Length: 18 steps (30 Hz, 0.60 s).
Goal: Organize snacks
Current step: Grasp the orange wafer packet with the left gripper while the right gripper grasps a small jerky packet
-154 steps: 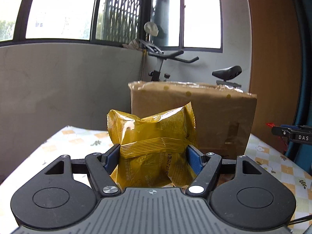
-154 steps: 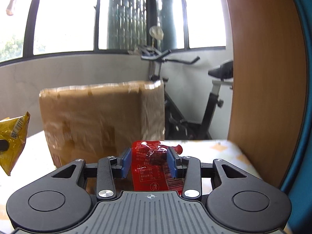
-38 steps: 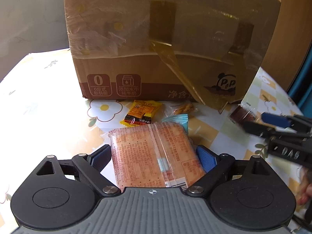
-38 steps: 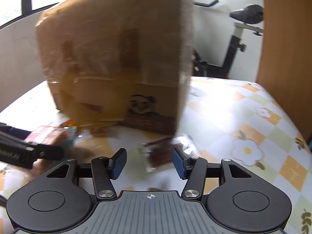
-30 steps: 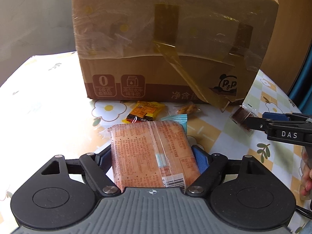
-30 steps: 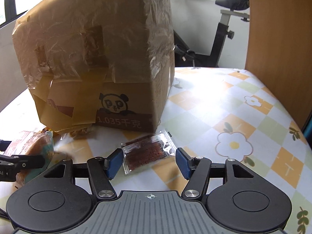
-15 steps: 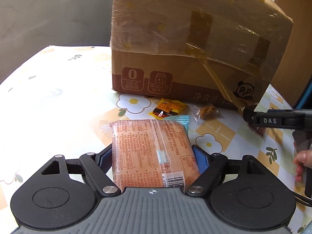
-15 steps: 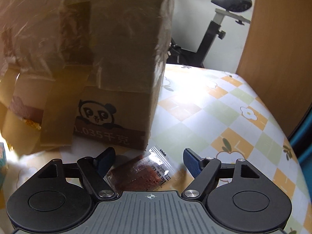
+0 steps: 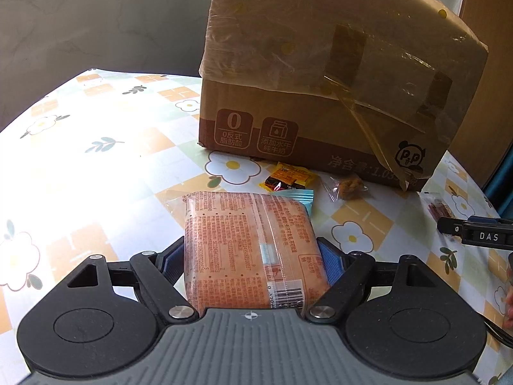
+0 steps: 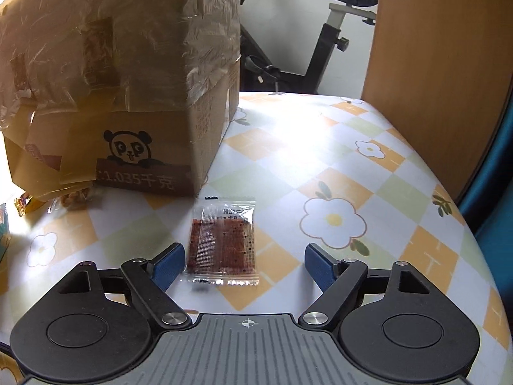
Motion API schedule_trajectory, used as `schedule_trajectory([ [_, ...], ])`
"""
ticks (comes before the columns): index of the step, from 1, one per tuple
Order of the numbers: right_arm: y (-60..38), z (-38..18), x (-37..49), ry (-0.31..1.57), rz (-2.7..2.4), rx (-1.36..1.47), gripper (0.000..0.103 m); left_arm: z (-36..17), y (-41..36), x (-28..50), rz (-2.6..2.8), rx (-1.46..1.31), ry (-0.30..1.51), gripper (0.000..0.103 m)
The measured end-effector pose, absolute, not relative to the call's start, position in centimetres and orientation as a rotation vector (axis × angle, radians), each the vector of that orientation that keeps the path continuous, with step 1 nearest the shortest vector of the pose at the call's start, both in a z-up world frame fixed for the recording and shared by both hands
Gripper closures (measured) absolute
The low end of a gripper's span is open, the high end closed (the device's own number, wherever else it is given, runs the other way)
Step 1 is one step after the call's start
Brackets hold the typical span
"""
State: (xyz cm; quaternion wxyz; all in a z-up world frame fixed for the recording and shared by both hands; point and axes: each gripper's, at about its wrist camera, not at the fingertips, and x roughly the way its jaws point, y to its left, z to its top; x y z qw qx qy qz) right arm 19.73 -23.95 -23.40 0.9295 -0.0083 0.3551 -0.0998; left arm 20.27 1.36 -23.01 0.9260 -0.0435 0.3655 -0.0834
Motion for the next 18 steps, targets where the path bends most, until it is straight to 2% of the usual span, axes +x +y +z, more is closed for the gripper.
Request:
schedule_trajectory([
  [2,-23.9,-23.4,20.0,0.721,-0.190,-0.020,0.038,-23.0,1.4,20.2,-0.171,-0.091,0.747,0.019],
  [7,-23.7,-23.5,21.1,0.692,-0.180,-0.008,0.041,-23.2,1.6,20.2,-0.177,-0.101,0.746,0.018],
  [10,-23.2,-23.9,21.1,0.663,-0.158,-0.031,0.049,-23.2,1.5,20.2,-0.176,-0.096,0.744,0.018],
  [11,-23.0,-24.0,20.8,0.649,-0.142,-0.043,0.056,-23.2,1.4,20.1,-0.174,-0.094,0.742,0.018],
  [12,-22.6,-24.1,20.5,0.639,-0.128,-0.058,0.059,-23.2,1.4,20.1,-0.173,-0.093,0.739,0.018],
  [18,-21.9,-24.1,19.4,0.633,-0.066,-0.070,0.061,-23.3,1.2,19.9,-0.165,-0.090,0.727,0.018],
])
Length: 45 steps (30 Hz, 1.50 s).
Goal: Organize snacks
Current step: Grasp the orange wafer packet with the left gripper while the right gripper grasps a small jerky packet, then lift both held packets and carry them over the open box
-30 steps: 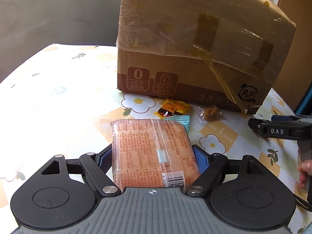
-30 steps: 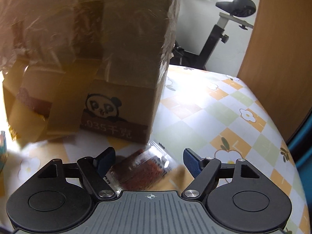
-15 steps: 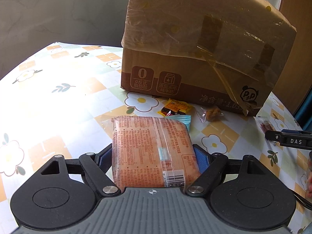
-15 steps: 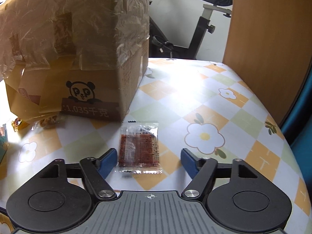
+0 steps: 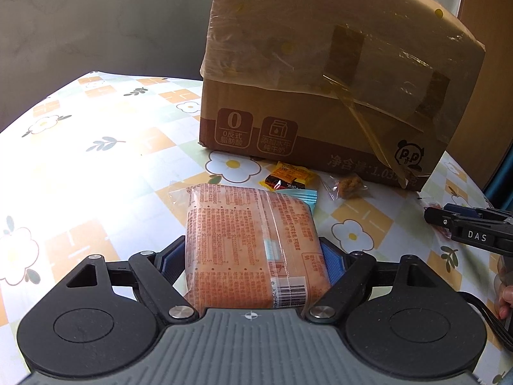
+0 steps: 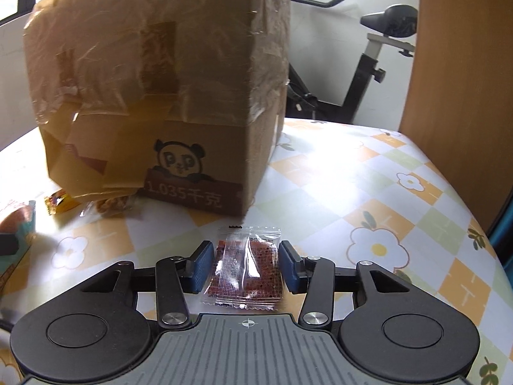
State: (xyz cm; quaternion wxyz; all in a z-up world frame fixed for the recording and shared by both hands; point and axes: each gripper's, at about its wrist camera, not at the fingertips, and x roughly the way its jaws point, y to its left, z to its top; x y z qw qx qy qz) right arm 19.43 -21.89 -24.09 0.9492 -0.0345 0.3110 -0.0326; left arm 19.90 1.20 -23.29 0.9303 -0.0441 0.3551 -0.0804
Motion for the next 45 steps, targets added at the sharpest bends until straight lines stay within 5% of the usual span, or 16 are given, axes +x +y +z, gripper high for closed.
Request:
schedule_trajectory([
  [45,-22.6,-20.7,13.7,0.497,-0.007,-0.033,0.064,-18.0,4.8,17.4,-0.079,-0.131,0.607,0.025],
])
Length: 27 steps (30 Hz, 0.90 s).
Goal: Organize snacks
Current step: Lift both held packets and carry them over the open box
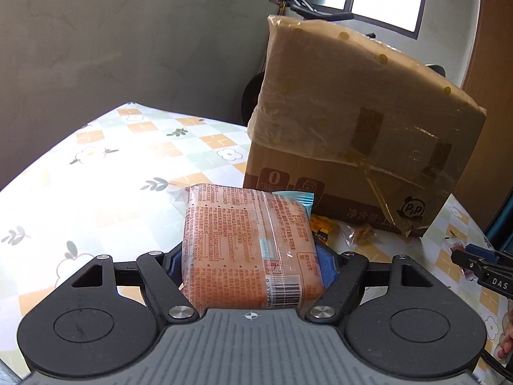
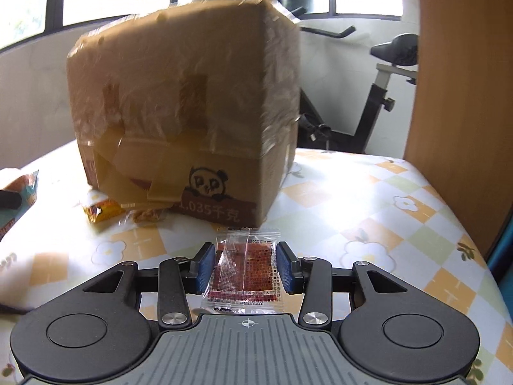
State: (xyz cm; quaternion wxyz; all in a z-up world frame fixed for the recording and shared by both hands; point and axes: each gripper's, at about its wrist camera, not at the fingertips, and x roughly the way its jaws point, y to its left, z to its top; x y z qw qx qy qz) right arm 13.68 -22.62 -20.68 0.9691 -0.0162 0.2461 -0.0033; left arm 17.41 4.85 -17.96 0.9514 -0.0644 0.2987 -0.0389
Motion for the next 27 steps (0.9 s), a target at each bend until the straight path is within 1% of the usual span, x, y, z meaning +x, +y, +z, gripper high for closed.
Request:
schedule_trajectory([
  [14,-22.3,-11.9,11.1,0.281,0.046,0.042,0.064,-10.7,4.0,15.9,-0.023,-0.028,0.473,0.025],
  [27,-20.0,-5.9,14.1,0.185,0.135,-0.028,0.064,-6.5,3.1,17.9,-0.080,-0.028,0.387,0.025],
])
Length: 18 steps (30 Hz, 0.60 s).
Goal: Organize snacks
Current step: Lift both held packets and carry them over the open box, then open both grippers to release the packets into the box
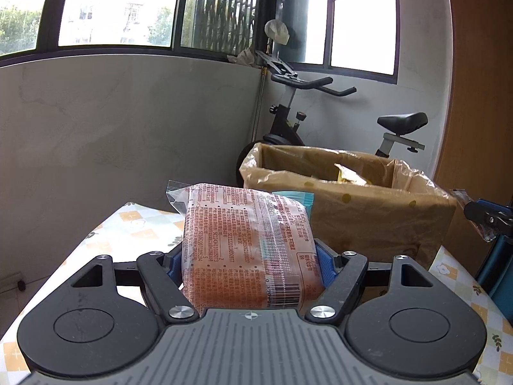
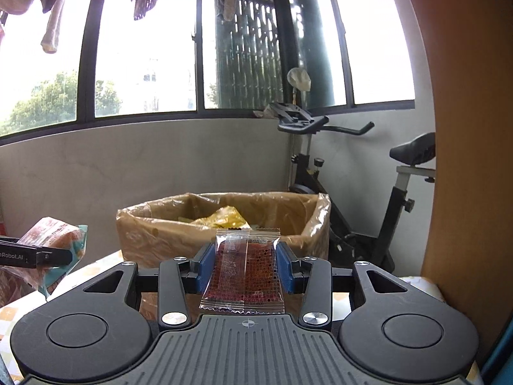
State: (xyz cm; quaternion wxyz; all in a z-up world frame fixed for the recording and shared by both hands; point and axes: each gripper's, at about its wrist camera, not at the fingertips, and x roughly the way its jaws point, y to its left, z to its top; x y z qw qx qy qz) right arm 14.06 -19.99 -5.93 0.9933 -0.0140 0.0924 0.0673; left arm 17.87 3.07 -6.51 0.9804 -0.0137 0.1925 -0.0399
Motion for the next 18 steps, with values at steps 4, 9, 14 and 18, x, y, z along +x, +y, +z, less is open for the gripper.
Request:
schedule_trajectory([
  [4,-19.8,-4.2,16.4,0.168,0.157,-0.033,0.064,-4.7,2.4,19.3,-0.099,-0.016,0.334,0.025],
  [9,-19.7,-2.9,20.9,0.190,0.146,-0.040,0.064,-2.0,1.0,22.7,-0.137,0.006,0.275,0.025],
  [14,-20.1,-3.0,25.7,0.257,0.093,-0.012,0.064,-1.0,-0.9,27.8,-0.183,0.029,0.293,0.025],
  [18,-20.9,-3.7,28.7,0.327,0.035,0.061,0.064,-2.3,-2.3,31.9,-0.214,0.070,0.359,0.025],
])
